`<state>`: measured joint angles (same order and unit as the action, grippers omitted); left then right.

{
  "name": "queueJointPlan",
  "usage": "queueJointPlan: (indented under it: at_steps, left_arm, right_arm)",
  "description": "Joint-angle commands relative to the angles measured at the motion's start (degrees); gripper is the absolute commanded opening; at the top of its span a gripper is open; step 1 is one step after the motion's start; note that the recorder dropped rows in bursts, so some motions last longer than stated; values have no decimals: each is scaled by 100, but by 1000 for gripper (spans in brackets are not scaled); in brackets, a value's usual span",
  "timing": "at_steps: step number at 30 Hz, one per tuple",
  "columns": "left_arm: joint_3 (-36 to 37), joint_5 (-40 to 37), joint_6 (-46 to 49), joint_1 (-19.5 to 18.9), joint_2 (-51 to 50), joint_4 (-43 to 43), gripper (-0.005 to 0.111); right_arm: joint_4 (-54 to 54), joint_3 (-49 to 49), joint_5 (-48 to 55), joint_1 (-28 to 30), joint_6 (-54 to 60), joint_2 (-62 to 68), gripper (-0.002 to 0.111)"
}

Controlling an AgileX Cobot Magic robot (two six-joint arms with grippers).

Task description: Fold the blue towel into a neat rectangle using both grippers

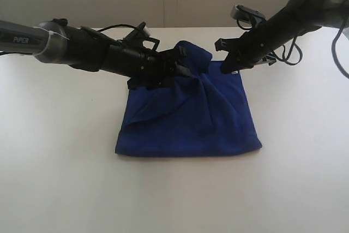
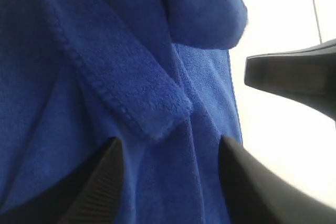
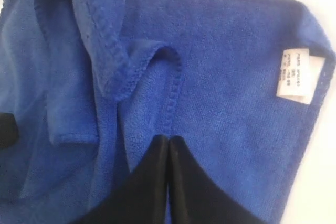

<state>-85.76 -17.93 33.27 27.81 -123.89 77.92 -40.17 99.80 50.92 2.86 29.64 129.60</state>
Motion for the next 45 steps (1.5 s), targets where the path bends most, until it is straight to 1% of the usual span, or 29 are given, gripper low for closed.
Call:
queueJointPlan:
  at_steps: [1, 4, 6, 12, 22, 25, 26, 29, 31, 36, 38, 45]
  left_arm:
    - [-92, -212, -30, 34, -193, 553, 59]
    - [-280, -468, -30, 34, -394, 619, 59]
    - [-368, -438, -30, 34, -488, 804, 59]
    - [-366, -770, -30, 34, -446, 996, 59]
    - [-366, 141, 118, 34, -480, 993, 59]
    - [-366, 193, 118, 34, -480, 1077, 59]
    - [-366, 204, 118, 34, -480, 1071, 59]
    - [-366, 245, 118, 34, -480, 1109, 56]
    - [-366, 217, 118, 34, -480, 1254, 53]
    - [-366, 135, 118, 34, -480, 1369, 52]
    - [-366, 75, 133, 34, -480, 1580, 52]
    - [-568, -123, 143, 34, -480, 1608, 52]
  right_arm:
    - [-124, 15, -3, 49, 59, -22, 0]
    - [-136, 15, -3, 49, 59, -22, 0]
    - [-136, 15, -3, 49, 59, -22, 0]
    - [-135, 15, -45, 49, 59, -22, 0]
    - [-251, 15, -146, 49, 173, -22, 0]
    - [-701, 15, -217, 49, 480, -22, 10]
    - [-787, 15, -293, 49, 480, -22, 17]
    - [-795, 15, -354, 49, 469, -22, 24]
    - [-795, 15, -364, 49, 469, -22, 24]
    - [-795, 15, -387, 49, 469, -22, 24]
    - [-795, 15, -387, 49, 469, -22, 24]
    - [-795, 15, -387, 49, 469, -22, 24]
